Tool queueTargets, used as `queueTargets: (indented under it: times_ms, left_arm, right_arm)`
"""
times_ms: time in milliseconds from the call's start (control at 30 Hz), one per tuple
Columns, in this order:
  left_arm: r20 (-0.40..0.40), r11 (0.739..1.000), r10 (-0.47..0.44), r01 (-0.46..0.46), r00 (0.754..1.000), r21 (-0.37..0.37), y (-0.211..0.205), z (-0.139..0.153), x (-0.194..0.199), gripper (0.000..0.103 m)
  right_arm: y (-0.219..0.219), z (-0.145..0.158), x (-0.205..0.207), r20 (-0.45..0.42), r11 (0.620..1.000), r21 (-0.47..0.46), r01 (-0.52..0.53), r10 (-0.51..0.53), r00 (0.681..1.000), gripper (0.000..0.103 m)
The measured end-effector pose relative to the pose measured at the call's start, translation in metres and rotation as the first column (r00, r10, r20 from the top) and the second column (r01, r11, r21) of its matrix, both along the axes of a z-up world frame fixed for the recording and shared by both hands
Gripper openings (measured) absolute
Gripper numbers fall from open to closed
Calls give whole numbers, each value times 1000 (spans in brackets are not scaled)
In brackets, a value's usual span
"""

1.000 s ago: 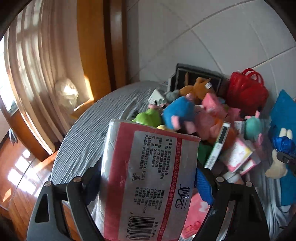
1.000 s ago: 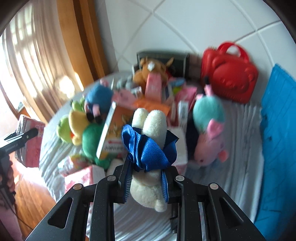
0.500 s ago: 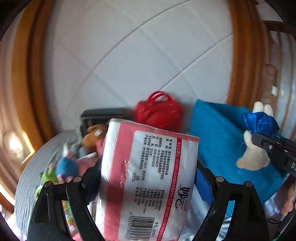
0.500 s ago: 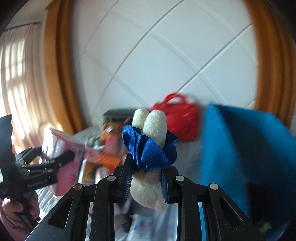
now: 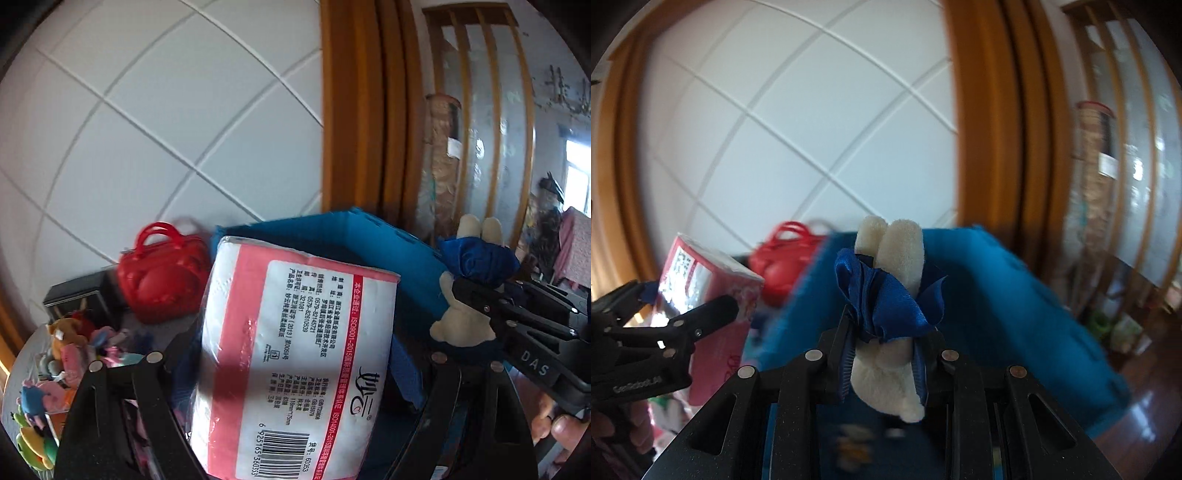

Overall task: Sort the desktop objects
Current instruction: 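Carry tissue pack and bunny over the crate and open both tools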

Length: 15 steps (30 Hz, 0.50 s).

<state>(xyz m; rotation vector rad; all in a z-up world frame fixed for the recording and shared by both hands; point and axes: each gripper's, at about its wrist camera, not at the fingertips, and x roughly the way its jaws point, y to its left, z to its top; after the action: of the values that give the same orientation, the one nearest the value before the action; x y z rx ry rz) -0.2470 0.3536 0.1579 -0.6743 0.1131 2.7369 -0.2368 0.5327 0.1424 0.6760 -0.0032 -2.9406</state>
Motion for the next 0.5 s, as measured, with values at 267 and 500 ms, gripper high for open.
queueTargets:
  times_ms: [267,500]
  left_arm:
    - [112,995,-40,50,993,-89,100,-25,-22,86]
    - [162,991,19,3,987,-132,110,-47,-38,87]
  right_arm:
    - [65,-32,-26,85,997,65,48,-54,995,26]
    - [78,-47,-43,117,994,111,19,-32,993,26]
